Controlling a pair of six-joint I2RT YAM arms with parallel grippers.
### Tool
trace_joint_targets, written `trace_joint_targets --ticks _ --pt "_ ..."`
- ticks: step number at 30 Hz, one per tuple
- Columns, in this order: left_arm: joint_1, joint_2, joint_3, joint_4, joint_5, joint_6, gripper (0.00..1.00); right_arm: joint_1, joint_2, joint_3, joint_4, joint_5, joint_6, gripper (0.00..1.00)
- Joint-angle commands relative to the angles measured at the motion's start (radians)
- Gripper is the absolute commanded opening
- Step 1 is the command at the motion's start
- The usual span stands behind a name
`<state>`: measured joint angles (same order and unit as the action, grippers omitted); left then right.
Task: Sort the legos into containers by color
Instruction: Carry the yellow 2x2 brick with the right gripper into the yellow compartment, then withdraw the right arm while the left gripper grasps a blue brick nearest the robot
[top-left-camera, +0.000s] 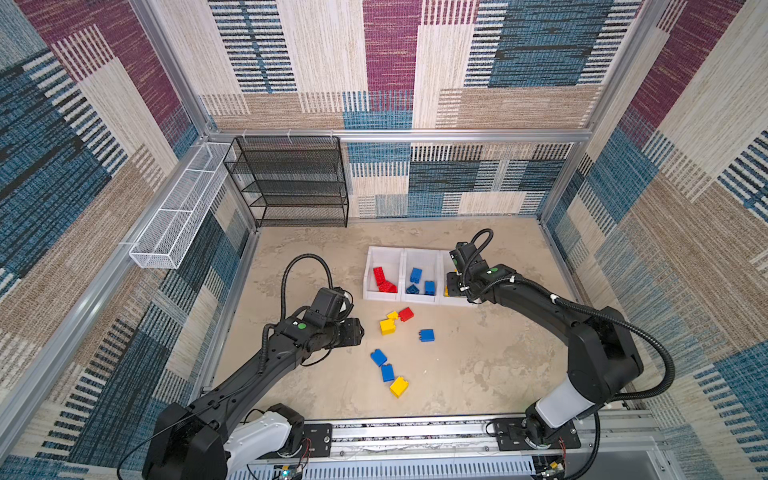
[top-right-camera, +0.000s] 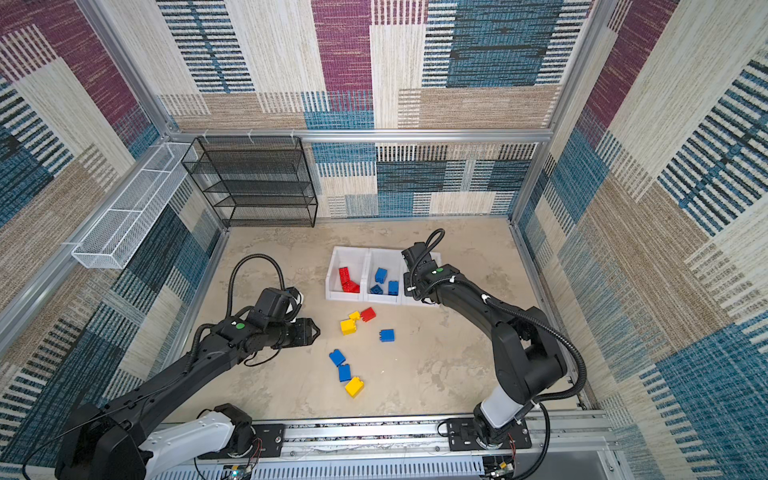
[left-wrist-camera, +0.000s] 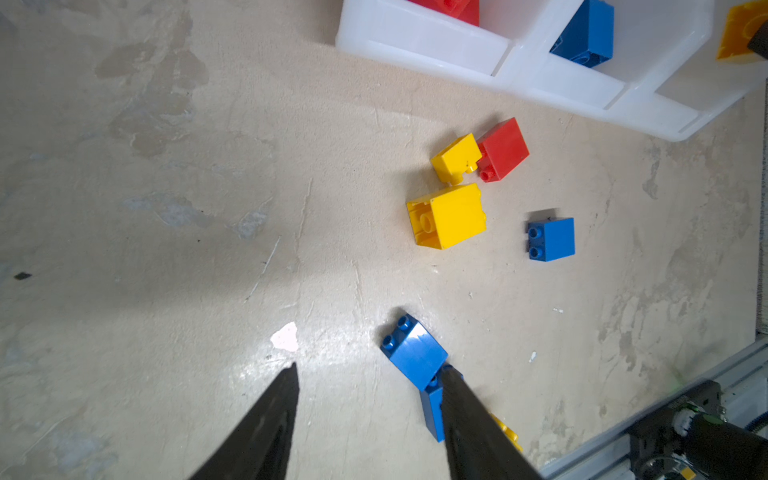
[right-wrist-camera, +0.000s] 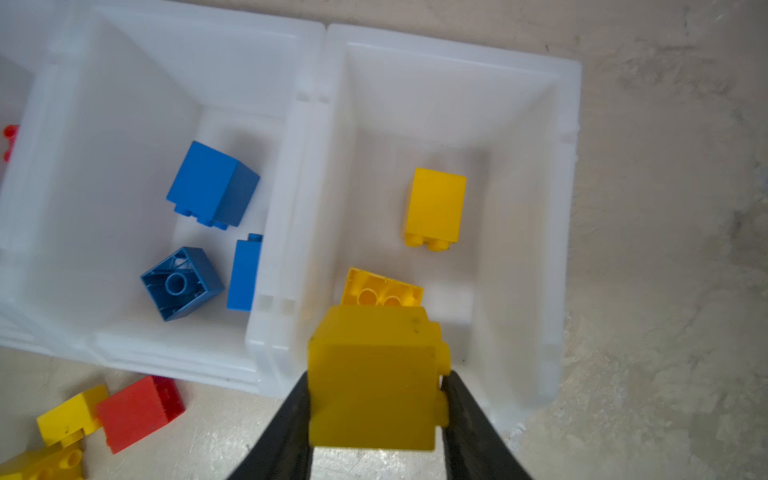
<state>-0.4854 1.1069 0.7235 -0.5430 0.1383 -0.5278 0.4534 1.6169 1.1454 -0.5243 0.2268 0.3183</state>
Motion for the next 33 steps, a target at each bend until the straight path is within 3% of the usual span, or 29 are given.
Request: trace_joint_targets --ticks 1,4,8,10,33 --pt "0.001 -0.004 -0.002 0.011 0.012 -0.015 0.58 -0.018 0.011 0.009 0.040 -0.017 -0.014 0.44" --pt "0.001 0.005 0.003 0.010 0.016 -0.012 0.58 -0.035 0.016 0.001 0.042 -0.021 -0.015 0.45" --pt "0.001 0.017 0.009 0.011 0.017 -0.010 0.58 -0.042 0.019 0.001 0.037 -0.026 -0.009 0.69" --pt "0.001 0.020 0.011 0.011 0.022 -0.009 0.59 -0.041 0.010 -0.004 0.038 -0.025 -0.003 0.73" --pt "-0.030 0.024 -0.023 0.012 0.082 -0.044 0.61 -0.041 -0.130 -0.068 0.023 -0.072 0.030 0.75"
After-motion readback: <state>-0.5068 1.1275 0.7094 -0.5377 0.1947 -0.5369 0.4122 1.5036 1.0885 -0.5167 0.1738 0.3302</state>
